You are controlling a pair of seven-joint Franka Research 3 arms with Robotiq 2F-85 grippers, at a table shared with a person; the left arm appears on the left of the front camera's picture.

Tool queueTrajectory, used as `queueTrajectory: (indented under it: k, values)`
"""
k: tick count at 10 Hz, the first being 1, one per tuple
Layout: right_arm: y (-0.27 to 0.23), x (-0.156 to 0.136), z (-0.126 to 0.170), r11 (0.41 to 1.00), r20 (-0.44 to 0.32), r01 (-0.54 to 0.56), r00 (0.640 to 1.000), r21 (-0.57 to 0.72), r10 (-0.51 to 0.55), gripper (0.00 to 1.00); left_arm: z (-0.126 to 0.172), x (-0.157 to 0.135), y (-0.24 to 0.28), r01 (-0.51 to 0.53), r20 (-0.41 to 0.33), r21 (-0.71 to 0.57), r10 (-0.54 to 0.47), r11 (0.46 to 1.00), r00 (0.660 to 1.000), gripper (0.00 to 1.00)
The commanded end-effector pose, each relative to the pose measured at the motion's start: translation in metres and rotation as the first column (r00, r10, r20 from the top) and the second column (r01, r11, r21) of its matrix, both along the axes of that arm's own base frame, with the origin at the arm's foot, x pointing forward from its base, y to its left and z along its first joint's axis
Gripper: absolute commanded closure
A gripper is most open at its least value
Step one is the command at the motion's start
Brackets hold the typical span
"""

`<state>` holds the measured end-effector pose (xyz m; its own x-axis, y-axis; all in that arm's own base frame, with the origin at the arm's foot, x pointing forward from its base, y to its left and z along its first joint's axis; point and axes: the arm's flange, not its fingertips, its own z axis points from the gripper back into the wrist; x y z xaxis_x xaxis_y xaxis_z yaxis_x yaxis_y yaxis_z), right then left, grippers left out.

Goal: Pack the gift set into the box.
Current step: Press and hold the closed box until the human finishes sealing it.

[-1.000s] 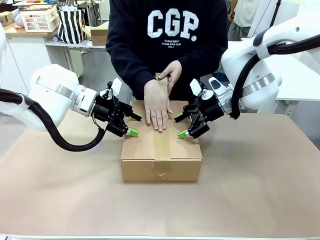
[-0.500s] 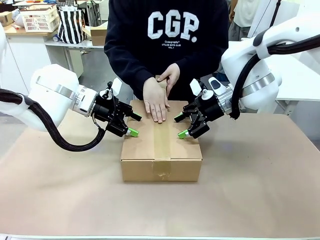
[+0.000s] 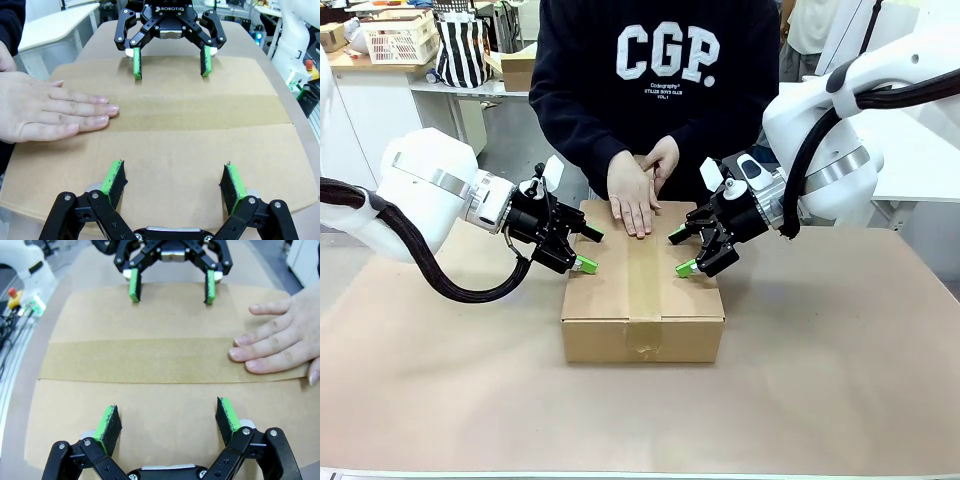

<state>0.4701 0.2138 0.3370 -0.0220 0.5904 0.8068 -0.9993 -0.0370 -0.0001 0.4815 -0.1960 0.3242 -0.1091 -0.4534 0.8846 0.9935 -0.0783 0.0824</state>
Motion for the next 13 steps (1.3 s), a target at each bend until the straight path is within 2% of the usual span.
queueTrajectory:
  k: [1, 13]
  values:
    - [-0.0004, -0.0003, -0.0031, 1.000, 0.007, 0.000, 1.000, 0.003, 0.000, 0.00, -0.0019, -0.0013, 0.0013, -0.001, -0.004, -0.001, 0.001, 1.000, 1.000, 0.00]
    - [-0.0004, -0.0003, -0.0031, 1.000, 0.007, 0.000, 1.000, 0.003, 0.000, 0.00, -0.0019, -0.0013, 0.0013, -0.001, -0.004, -0.001, 0.001, 1.000, 1.000, 0.00]
